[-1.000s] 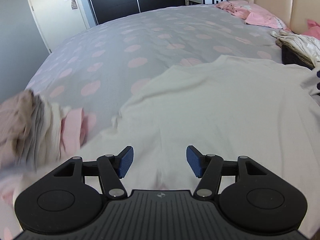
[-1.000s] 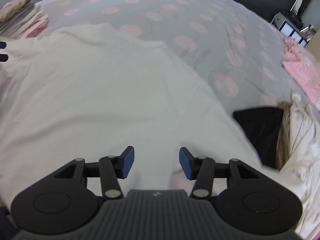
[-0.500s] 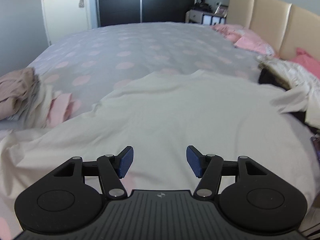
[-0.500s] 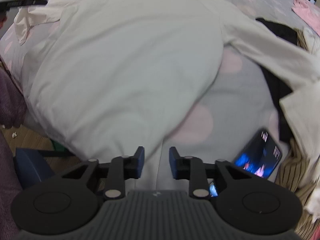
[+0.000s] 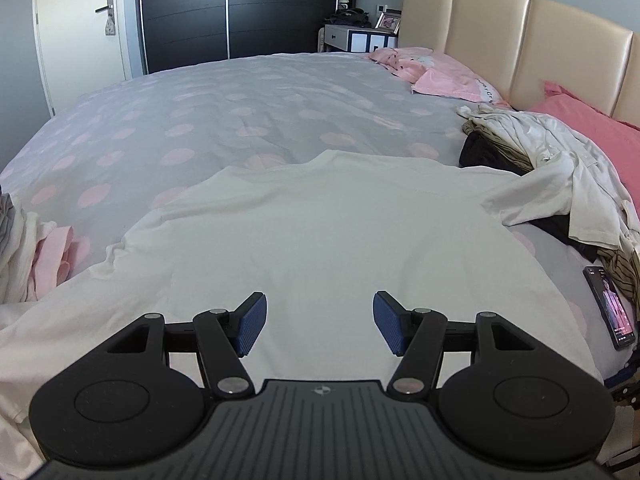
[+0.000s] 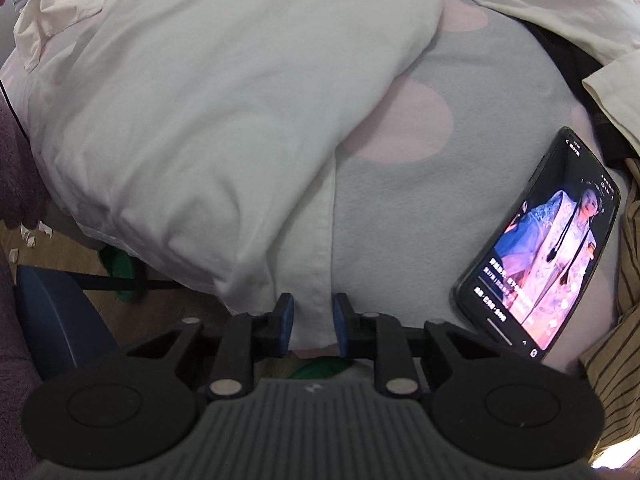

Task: Fold clothes

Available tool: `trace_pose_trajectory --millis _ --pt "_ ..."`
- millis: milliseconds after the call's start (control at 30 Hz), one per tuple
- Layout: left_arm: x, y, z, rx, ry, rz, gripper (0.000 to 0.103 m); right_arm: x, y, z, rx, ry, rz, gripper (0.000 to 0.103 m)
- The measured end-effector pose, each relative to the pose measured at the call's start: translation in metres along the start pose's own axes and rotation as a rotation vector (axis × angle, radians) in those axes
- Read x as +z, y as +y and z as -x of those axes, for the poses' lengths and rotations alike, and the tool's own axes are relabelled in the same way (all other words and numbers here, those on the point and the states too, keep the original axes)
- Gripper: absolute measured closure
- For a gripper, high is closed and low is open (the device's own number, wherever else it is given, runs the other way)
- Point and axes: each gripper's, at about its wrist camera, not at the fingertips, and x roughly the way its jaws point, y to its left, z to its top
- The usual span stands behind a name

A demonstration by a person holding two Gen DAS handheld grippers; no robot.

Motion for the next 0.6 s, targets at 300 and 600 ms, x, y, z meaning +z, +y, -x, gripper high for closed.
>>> trace_pose_trajectory --millis 300,600 --pt "0.003 0.003 -0.009 -0.001 0.033 0.022 0.046 -0.006 -0.010 0.032 0.062 0.009 -0.142 0.101" --pt "0.001 -0.002 -0.021 0.005 0.076 0.007 0.046 -0.012 -0.044 0.044 0.056 0.089 -0.299 0.101"
